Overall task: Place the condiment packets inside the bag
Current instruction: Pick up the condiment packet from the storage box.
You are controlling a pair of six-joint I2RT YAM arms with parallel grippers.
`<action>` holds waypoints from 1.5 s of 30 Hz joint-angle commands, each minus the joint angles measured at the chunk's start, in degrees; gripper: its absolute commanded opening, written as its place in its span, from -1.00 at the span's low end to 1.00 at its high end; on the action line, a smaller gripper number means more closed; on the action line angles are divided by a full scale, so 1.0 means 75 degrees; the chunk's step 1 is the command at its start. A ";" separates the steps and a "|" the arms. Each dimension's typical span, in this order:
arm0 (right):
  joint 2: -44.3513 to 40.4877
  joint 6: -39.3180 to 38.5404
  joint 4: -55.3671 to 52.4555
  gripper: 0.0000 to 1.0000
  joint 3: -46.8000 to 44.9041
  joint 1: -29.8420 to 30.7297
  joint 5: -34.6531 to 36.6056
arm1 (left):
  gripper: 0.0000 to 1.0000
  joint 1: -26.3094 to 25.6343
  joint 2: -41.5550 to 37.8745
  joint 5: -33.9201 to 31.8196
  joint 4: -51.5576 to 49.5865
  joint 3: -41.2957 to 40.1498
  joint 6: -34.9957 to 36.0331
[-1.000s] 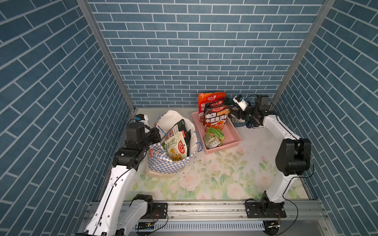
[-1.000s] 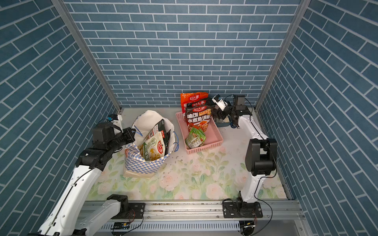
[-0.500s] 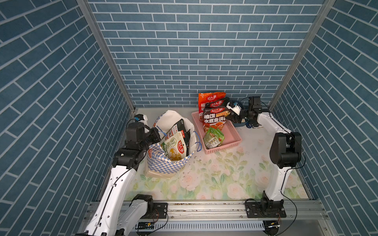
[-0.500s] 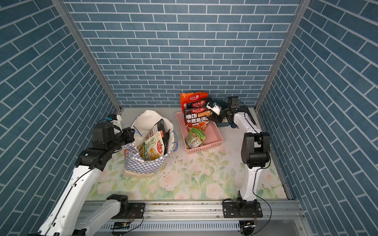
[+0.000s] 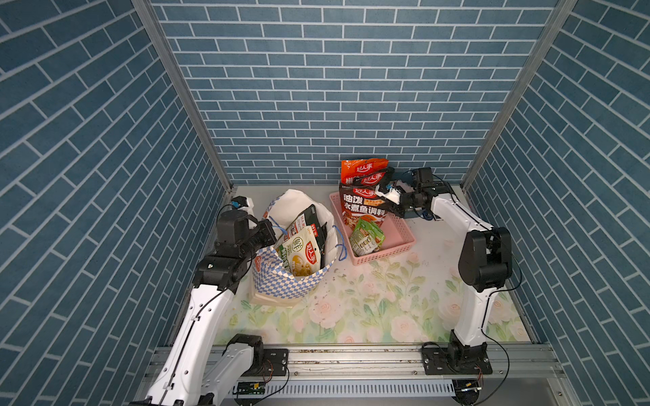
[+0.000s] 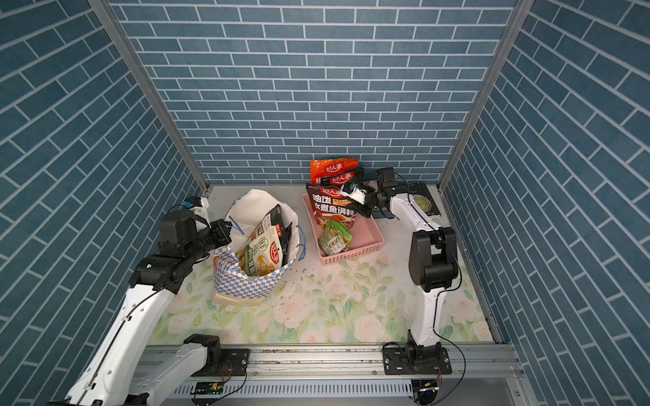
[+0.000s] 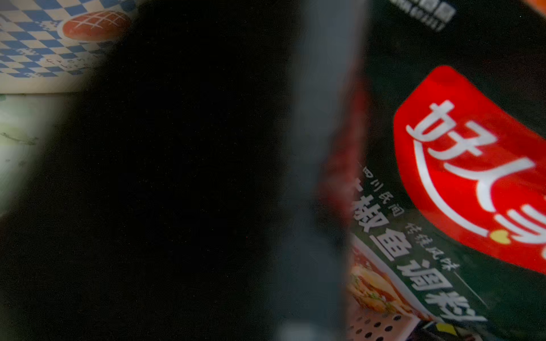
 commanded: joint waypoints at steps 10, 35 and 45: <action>-0.2885 0.2553 0.3398 -1.00 -0.2276 0.0073 0.1575 | -1.00 -0.0021 -0.0024 -0.0039 -0.0409 -0.0065 0.0049; -0.4668 1.1145 0.1814 -1.00 0.0169 0.2954 0.4652 | -1.00 -0.0021 -0.0045 0.0094 -0.0323 0.0028 -0.0011; -0.3483 1.3504 0.3474 -1.00 0.0395 0.4466 0.3921 | -1.00 -0.0020 -0.0041 0.0238 -0.0205 0.0036 -0.0033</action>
